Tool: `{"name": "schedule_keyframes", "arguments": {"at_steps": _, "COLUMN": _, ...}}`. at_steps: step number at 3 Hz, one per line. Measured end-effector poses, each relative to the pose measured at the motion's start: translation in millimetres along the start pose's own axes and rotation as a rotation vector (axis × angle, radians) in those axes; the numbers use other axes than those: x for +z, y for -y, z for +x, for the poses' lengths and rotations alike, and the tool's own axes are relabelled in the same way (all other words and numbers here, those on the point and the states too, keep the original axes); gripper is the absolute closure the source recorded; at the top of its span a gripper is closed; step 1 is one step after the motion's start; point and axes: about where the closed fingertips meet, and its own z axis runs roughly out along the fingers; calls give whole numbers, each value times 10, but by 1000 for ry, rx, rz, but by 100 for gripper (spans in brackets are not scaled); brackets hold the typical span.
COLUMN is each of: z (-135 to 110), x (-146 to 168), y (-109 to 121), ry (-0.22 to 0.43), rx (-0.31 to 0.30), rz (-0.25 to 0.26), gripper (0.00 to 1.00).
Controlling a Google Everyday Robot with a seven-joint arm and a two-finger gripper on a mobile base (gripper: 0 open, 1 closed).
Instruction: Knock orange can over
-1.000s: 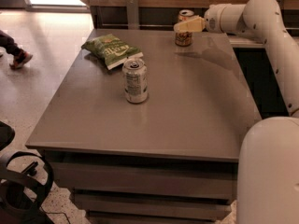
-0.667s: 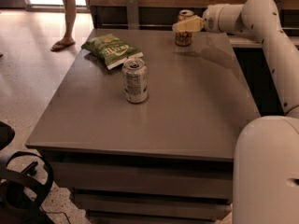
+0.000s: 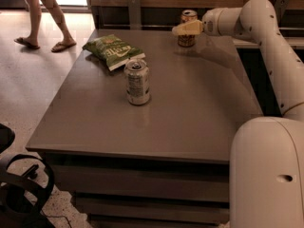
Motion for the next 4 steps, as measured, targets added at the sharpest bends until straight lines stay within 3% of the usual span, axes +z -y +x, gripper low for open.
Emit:
{"name": "schedule_keyframes", "arguments": {"at_steps": 1, "z": 51, "x": 82, "y": -13, "ry": 4, "rx": 32, "rz": -12, "gripper": 0}}
{"name": "schedule_keyframes", "arguments": {"at_steps": 2, "z": 61, "x": 111, "y": -33, "ry": 2, "rx": 31, "rz": -16, "gripper": 16}}
{"name": "schedule_keyframes", "arguments": {"at_steps": 4, "z": 86, "x": 178, "y": -79, "ry": -1, "rx": 33, "rz": -26, "gripper": 64}}
